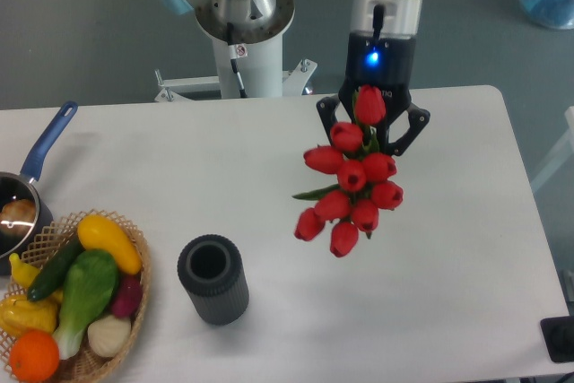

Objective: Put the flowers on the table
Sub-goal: 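Carry the red tulip bouquet with the gripper over the open table, then lower the held tulips toward the table surface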

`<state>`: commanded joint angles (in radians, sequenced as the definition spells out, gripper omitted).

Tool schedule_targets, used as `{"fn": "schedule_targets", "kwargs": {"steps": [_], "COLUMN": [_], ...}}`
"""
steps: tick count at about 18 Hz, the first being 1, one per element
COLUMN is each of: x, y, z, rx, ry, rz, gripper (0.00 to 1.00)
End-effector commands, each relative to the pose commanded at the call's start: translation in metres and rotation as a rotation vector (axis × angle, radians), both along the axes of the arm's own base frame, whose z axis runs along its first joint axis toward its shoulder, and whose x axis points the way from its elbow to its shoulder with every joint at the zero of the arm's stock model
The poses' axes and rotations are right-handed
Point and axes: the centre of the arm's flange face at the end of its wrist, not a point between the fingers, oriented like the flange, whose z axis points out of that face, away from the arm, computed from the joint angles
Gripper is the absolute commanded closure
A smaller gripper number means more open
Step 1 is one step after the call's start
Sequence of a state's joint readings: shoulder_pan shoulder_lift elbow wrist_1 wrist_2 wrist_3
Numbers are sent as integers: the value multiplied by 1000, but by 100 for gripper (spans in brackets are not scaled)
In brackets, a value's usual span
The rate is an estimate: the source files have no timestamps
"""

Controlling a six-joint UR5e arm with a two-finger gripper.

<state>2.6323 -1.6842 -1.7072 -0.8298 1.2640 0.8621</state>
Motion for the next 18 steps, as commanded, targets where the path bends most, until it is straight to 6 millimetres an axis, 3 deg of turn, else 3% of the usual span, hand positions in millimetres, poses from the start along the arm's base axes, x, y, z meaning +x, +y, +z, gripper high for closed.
{"fn": "schedule_targets", "kwargs": {"steps": [3,8,13,18], "x": [1,8,4,2], "y": [-1,16,25,26], "z": [-36,-86,-125,-147], "rx": [-54,-174,-227,-266], "ry": [-52,-110,-170,-231], "rz": [8,-6,-6,5], "gripper": [69,69,68,68]}}
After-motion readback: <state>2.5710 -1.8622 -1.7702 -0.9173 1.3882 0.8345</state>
